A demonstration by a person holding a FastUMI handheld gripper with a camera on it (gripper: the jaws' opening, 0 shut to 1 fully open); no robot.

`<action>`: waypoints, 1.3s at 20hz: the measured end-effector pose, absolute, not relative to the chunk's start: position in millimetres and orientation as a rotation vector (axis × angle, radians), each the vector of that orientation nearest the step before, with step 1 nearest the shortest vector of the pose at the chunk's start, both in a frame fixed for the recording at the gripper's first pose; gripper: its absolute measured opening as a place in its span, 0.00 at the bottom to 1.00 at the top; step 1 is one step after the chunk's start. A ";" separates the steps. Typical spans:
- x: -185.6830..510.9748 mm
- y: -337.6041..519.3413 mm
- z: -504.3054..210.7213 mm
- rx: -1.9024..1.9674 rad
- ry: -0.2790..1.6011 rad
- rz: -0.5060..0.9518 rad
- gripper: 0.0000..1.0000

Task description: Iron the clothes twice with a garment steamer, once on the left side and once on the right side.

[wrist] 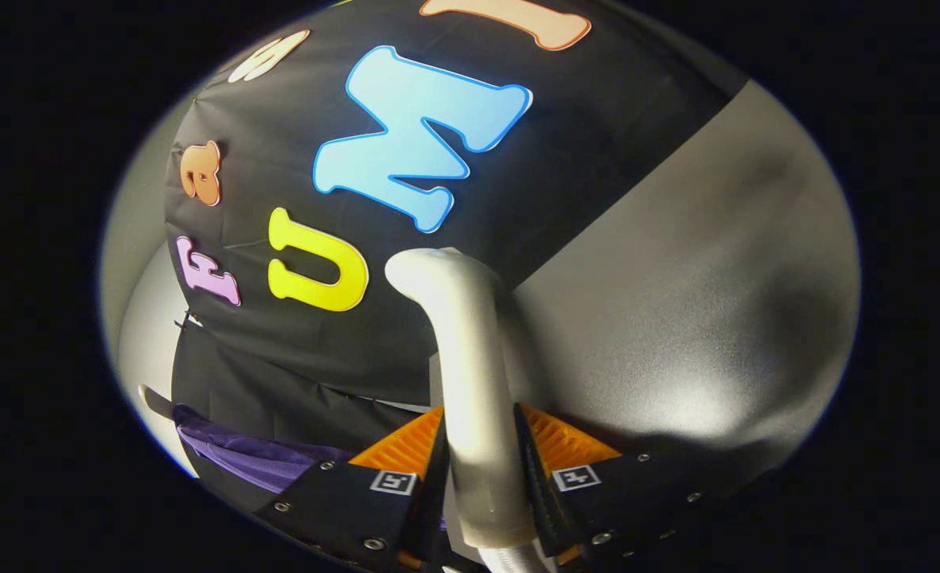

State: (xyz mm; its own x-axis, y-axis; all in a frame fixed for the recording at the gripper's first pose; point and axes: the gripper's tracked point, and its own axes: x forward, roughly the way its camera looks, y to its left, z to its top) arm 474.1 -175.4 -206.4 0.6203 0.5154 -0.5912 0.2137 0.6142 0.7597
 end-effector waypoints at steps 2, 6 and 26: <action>473.2 -177.2 -205.3 0.951 0.916 0.212 0.44; 471.5 -175.4 -202.6 0.974 0.912 0.217 0.36; 349.7 -117.6 -37.1 0.613 0.484 0.179 0.32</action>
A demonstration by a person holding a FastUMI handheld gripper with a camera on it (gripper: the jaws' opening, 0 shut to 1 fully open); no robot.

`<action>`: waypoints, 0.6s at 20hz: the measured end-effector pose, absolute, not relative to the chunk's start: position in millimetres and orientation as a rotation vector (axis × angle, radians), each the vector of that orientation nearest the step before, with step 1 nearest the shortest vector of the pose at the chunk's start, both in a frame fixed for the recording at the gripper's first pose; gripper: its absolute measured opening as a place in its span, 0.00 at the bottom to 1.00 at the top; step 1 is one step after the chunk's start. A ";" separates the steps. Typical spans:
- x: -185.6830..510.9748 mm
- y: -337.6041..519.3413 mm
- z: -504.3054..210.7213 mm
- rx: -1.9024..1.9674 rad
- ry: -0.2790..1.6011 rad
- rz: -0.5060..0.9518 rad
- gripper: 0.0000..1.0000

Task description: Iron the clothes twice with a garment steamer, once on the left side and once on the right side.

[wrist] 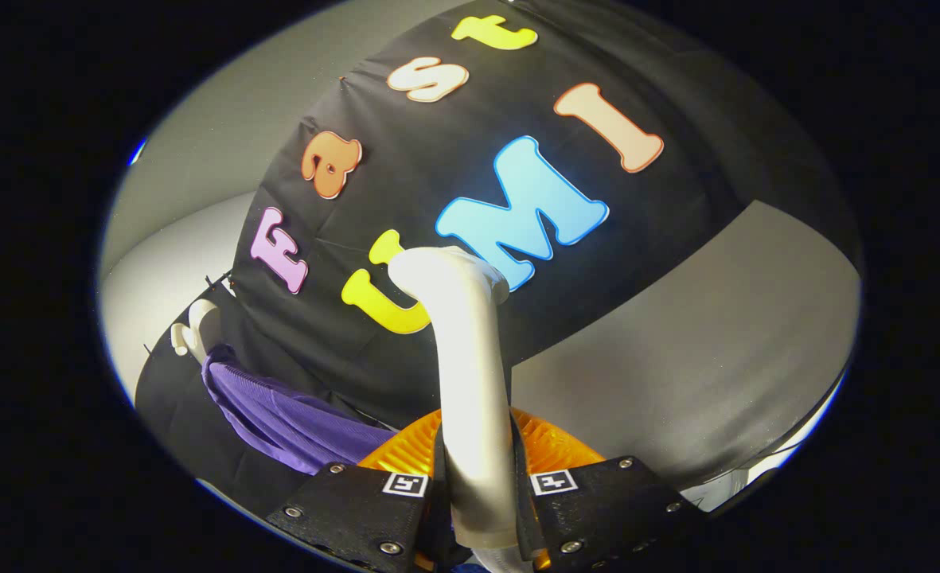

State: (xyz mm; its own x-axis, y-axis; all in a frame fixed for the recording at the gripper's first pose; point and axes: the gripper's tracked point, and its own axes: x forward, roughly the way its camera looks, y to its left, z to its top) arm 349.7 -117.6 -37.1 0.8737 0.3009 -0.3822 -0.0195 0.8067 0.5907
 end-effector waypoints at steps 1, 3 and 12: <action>340.6 -107.6 -27.6 0.593 0.462 0.173 0.32; 319.8 -86.0 -10.0 0.577 0.419 0.167 0.32; 235.6 -2.8 52.6 0.414 0.180 0.022 0.32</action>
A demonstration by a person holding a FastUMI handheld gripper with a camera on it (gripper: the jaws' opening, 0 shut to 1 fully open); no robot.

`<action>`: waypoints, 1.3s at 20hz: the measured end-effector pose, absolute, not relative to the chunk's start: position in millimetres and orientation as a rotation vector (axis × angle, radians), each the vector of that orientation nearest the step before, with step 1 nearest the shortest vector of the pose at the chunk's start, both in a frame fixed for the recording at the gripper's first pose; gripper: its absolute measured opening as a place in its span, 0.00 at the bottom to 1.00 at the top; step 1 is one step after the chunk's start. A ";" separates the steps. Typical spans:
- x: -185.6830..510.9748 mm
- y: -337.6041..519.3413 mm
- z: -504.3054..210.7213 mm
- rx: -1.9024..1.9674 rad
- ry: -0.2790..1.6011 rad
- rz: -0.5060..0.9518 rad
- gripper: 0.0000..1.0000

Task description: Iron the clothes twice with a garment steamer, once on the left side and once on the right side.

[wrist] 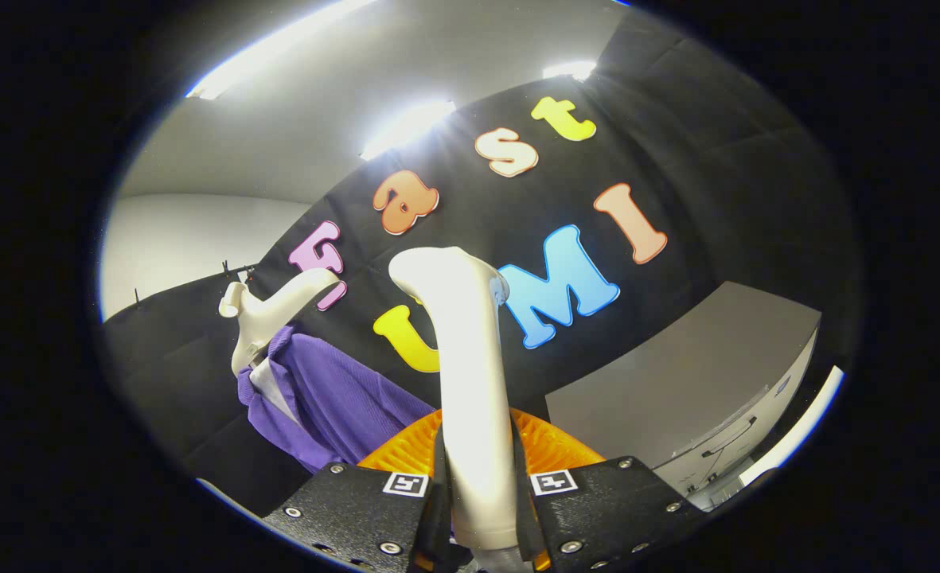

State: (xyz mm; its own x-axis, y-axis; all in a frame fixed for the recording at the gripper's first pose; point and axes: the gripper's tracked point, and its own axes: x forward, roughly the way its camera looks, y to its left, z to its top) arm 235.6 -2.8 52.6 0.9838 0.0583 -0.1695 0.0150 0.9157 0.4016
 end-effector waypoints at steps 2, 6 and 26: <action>216.9 17.6 64.1 0.358 0.122 0.000 0.32; 190.7 64.3 73.7 0.275 0.061 -0.004 0.32; 214.6 189.0 33.9 -0.067 -0.060 -0.131 0.33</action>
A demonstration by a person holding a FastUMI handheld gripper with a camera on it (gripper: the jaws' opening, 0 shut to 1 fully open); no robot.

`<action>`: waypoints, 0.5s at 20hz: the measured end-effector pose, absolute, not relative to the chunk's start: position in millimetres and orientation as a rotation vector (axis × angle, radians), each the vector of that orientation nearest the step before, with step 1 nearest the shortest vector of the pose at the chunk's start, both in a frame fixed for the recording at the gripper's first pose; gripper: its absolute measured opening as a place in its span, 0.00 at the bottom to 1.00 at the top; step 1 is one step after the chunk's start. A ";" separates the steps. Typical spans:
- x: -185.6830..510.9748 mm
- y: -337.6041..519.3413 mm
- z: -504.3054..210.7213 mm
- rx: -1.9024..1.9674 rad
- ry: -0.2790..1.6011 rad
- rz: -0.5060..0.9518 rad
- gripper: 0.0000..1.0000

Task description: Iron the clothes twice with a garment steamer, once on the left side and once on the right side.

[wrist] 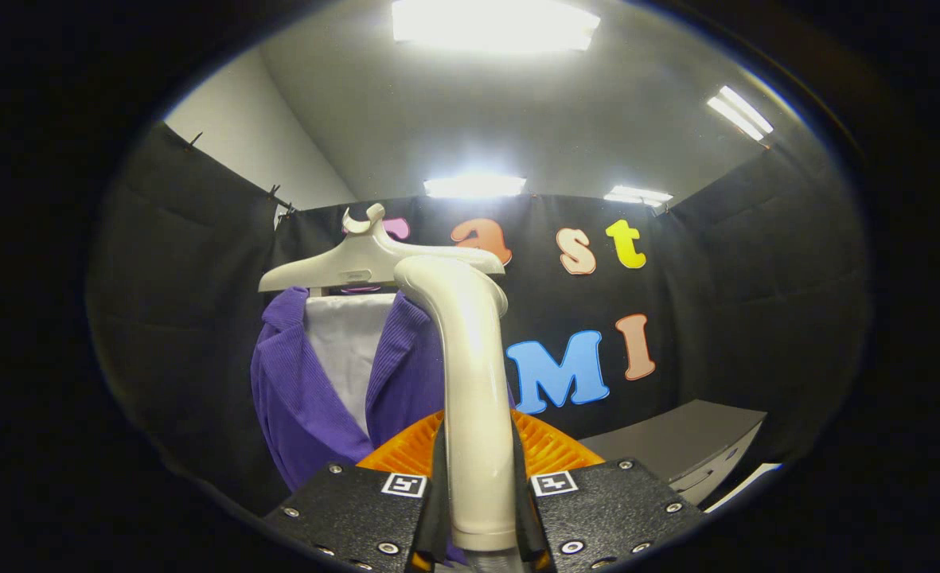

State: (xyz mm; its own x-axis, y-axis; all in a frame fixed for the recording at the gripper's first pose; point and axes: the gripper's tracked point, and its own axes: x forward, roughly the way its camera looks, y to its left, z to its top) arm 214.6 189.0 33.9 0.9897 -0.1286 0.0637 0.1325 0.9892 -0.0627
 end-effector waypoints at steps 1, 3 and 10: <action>218.2 192.4 26.0 -0.073 -0.041 -0.130 0.33; 221.0 195.2 12.5 -0.075 0.000 -0.130 0.33; 225.2 191.0 -28.4 -0.069 0.081 -0.145 0.33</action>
